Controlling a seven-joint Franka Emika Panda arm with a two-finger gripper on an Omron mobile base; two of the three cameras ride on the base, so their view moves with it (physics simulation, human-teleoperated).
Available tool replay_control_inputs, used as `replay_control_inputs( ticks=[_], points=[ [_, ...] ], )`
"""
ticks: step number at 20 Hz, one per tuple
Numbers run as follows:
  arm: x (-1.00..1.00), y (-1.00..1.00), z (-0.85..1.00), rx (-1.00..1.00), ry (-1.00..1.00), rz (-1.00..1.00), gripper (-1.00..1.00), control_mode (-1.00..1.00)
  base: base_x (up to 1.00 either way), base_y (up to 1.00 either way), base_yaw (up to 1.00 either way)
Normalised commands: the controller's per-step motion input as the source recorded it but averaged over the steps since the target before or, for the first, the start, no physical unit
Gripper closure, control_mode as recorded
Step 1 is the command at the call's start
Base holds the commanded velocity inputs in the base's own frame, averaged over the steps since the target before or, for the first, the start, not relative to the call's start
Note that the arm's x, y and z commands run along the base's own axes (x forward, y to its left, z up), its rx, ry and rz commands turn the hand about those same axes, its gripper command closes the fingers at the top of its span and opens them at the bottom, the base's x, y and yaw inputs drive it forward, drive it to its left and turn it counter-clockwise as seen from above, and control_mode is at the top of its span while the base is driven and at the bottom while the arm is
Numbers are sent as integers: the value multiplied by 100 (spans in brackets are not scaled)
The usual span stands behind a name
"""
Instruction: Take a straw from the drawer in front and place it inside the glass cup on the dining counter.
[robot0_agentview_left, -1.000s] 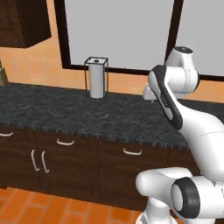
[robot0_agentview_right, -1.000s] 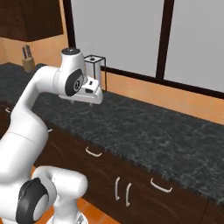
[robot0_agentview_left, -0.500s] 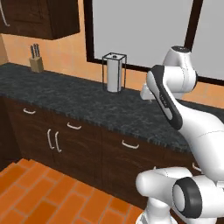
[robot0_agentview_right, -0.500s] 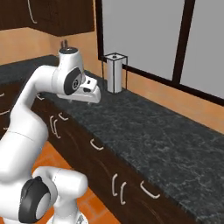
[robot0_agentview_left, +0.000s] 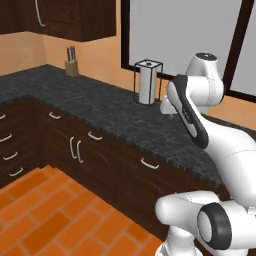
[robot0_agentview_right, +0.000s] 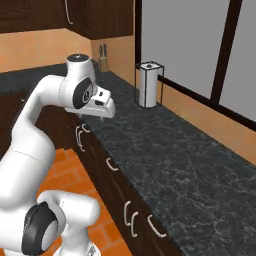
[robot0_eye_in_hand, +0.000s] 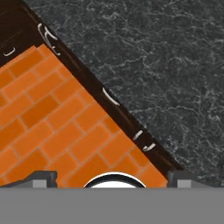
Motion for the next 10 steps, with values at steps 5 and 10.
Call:
replay_control_inputs(
  ticks=[5, 10],
  points=[
    [0, 0, 0, 0, 0, 0, -100, 100, 0, -71, 42],
    [-1, -9, -3, 0, 0, 12, -100, -100, -3, -43, 24]
  ],
)
